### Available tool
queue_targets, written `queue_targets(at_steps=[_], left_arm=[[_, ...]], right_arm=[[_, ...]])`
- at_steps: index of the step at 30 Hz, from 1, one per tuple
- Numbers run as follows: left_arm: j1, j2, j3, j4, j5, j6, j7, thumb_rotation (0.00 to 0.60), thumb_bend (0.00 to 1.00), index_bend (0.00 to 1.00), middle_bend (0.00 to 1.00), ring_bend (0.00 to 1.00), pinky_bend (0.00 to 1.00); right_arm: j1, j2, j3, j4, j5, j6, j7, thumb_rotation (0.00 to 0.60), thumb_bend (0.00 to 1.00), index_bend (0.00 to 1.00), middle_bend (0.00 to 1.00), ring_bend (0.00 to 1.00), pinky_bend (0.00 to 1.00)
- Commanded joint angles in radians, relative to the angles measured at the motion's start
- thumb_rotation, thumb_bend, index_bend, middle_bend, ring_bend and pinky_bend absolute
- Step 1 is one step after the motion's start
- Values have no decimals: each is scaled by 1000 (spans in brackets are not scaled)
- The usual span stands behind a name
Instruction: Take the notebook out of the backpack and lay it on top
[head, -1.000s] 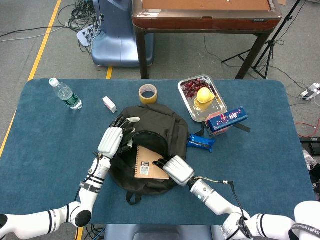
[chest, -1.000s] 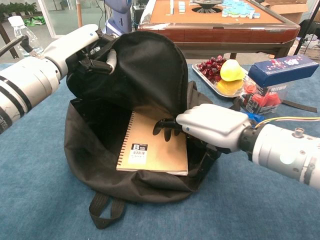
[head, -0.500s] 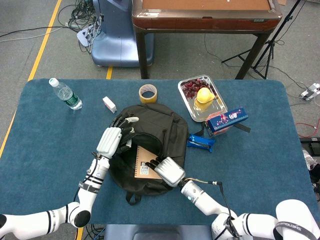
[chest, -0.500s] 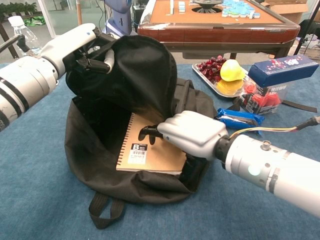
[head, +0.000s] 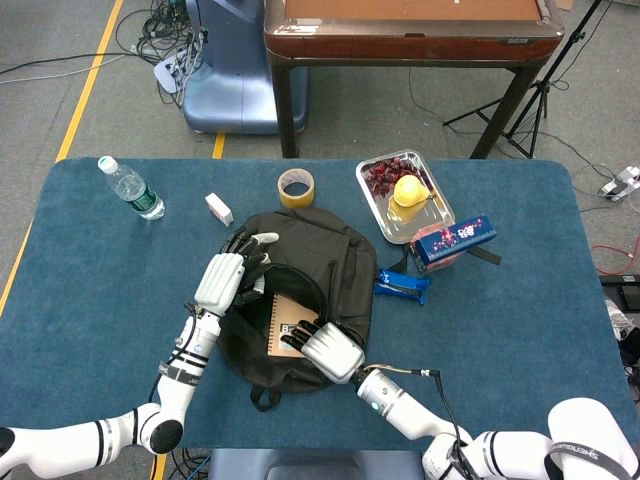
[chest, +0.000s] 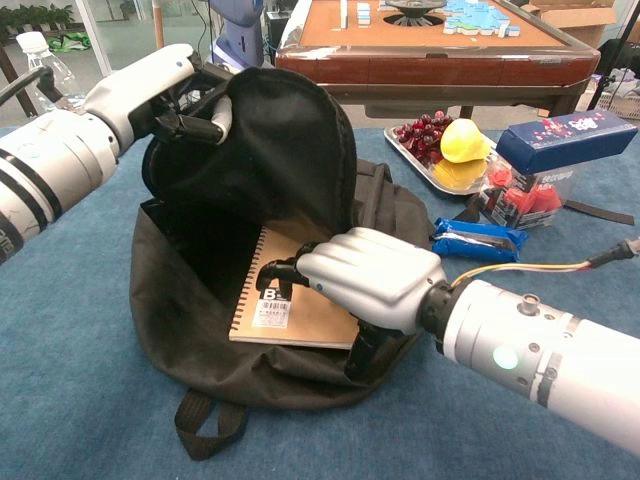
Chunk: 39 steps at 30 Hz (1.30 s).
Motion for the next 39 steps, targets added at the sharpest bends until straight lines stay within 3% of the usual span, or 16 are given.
queue_targets(at_steps=[1,17,29,39], left_arm=[[0,0,2,-3,3,3,3,600,696,598,219,89,0],[4,6,7,-6,-1,5,-4,600,695,596,219,89,0],[9,11,10,-6,-1,7,-8,600,695,596,219,89,0],[9,9,11,0,-2,3,-17,600,695,596,219,89,0]], right_arm=[[19,-21,24,33,20,-8,-6,600,106,216,273,179,350],[44,-83,13,150,47,-13,-39,600,106,216,256,167,349],[64,-146,1,285,-24,46,-2,600,150,216,249,165,347],[80,-189,-27,414,-118,112,102,600,435,216,234,164,343]])
